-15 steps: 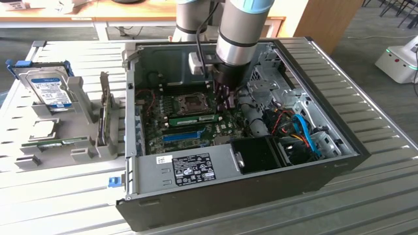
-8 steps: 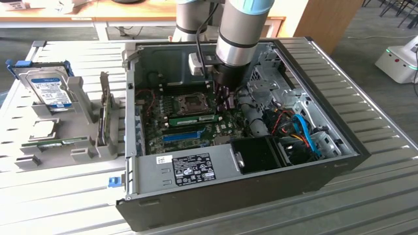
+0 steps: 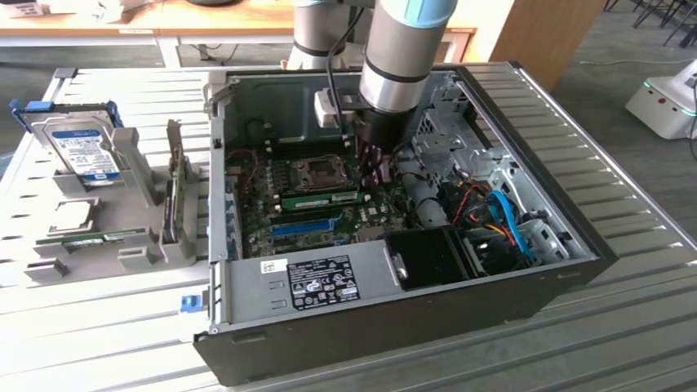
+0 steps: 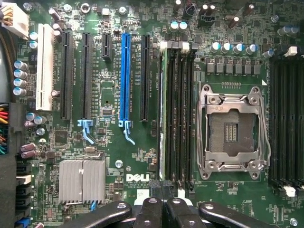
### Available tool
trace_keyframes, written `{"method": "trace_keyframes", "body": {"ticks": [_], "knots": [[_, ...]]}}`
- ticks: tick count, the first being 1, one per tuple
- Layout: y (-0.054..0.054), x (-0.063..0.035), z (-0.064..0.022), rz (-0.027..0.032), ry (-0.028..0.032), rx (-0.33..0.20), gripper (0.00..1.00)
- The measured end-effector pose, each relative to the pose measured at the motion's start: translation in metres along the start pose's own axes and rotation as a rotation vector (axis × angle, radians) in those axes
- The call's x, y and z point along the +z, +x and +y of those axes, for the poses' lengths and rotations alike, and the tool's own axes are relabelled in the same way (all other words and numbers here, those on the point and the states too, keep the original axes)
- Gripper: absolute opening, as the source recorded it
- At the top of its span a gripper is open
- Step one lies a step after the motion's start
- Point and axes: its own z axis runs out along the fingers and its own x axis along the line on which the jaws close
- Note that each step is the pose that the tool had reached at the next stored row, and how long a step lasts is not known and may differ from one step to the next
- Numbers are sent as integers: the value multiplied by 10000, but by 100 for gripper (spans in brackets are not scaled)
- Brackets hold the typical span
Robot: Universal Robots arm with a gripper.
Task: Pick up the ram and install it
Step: 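Press down the ram until it locks into place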
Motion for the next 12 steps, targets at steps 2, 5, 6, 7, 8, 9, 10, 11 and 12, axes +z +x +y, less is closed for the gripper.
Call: {"method": "trace_keyframes", "body": {"ticks": [2,5,6,7,8,9,10,11,12], "knots": [[0,11,-1,0,1,0,11],[1,21,0,2,-1,0,11],[1,21,0,2,0,0,11],[1,21,-1,2,0,0,11],[1,21,0,1,-1,0,11],[-2,23,-1,-2,1,1,11],[-10,23,0,-2,2,2,11],[-17,23,0,0,1,2,11],[-26,23,-1,0,1,0,11]]}}
